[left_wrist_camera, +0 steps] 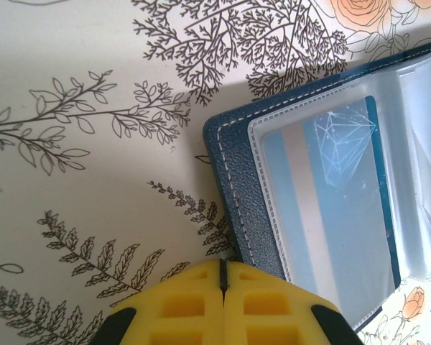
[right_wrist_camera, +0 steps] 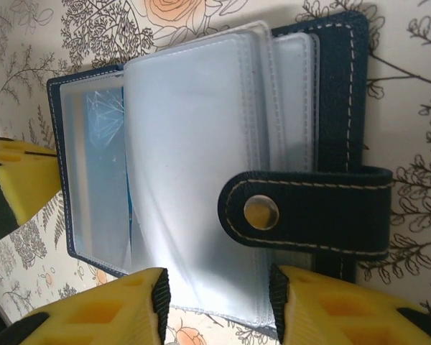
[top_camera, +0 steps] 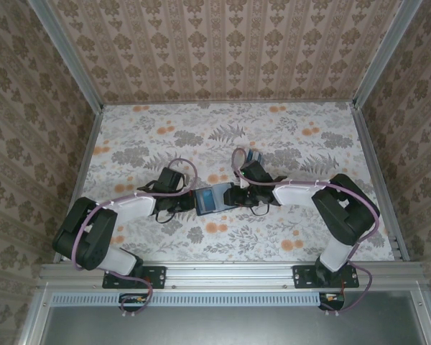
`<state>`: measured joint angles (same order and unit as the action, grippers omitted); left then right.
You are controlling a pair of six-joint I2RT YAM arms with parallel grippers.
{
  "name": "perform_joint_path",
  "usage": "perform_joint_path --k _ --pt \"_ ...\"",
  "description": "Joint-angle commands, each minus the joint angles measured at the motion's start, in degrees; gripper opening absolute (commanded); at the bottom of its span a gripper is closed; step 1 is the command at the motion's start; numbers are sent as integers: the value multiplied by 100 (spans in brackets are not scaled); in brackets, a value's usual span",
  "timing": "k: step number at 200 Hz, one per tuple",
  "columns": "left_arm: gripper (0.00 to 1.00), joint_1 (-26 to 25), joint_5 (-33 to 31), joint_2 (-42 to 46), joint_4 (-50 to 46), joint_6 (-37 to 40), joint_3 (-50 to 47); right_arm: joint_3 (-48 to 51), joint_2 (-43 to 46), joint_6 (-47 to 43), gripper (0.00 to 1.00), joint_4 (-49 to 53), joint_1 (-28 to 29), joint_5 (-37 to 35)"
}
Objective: Put the credit cards into the card holder
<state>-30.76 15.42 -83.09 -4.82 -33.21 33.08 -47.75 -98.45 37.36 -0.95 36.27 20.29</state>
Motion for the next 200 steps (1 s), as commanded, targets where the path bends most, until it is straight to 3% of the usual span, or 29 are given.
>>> perform_joint_path --k 1,52,122,200 --pt "0 -44 95 -73 -54 108 15 -124 -148 -148 43 295 81 -106" --pt "0 -44 110 -137 -96 148 97 -212 -150 -191 35 371 117 -124" --pt "0 -53 163 -214 -77 131 155 -262 100 -259 42 638 117 -377" --pt "0 -61 176 -302 -195 218 269 -111 310 -242 42 735 55 -687"
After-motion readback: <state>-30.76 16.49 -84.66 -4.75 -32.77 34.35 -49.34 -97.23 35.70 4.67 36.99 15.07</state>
